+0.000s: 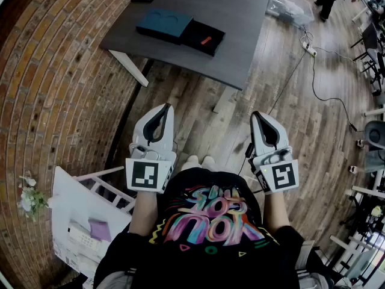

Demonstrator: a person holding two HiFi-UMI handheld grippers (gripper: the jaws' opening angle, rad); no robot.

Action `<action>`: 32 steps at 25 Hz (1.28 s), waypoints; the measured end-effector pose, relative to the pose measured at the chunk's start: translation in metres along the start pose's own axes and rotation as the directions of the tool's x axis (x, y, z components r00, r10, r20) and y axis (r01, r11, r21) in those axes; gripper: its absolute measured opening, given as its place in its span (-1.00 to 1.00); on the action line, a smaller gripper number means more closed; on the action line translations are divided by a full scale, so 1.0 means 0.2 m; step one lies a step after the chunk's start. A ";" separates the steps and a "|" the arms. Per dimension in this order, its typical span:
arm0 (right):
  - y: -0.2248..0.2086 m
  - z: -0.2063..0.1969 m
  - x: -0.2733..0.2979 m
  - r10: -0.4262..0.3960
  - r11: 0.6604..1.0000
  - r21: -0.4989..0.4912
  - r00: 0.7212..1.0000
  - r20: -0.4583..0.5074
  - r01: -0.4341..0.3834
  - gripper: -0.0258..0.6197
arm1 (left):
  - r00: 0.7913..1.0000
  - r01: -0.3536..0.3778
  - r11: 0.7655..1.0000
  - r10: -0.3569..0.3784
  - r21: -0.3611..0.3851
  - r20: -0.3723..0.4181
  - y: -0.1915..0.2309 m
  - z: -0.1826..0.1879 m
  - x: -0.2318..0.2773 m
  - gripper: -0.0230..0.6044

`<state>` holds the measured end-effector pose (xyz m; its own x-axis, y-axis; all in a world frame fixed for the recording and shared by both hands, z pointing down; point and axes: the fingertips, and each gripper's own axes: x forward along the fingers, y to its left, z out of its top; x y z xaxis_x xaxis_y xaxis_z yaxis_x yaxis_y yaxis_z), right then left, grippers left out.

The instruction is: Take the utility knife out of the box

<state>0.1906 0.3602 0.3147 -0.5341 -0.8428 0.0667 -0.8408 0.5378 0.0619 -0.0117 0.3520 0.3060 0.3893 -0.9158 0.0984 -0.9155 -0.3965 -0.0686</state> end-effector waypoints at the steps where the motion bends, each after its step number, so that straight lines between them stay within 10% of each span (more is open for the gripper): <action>1: -0.01 0.01 -0.01 -0.006 1.000 0.001 1.000 0.005 0.006 -0.92 | 1.000 -0.001 1.000 0.001 -0.002 -0.001 -0.01 0.01 0.00 -0.92; 19: -0.02 -0.02 -0.03 0.061 0.997 0.043 0.996 0.069 -0.064 -0.92 | 0.997 -0.073 0.997 0.073 0.001 0.003 -0.07 -0.01 -0.05 -0.92; 32: -0.12 -0.09 0.49 0.055 0.997 0.055 0.998 0.013 -0.056 -0.92 | 0.999 -0.050 0.999 0.050 -0.002 0.000 0.28 -0.02 0.36 -0.92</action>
<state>0.1599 0.2647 0.3375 -0.5810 -0.8119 0.0566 -0.8131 0.5821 0.0032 -0.0359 0.2648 0.3129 0.3427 -0.9347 0.0946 -0.9341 -0.3498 -0.0713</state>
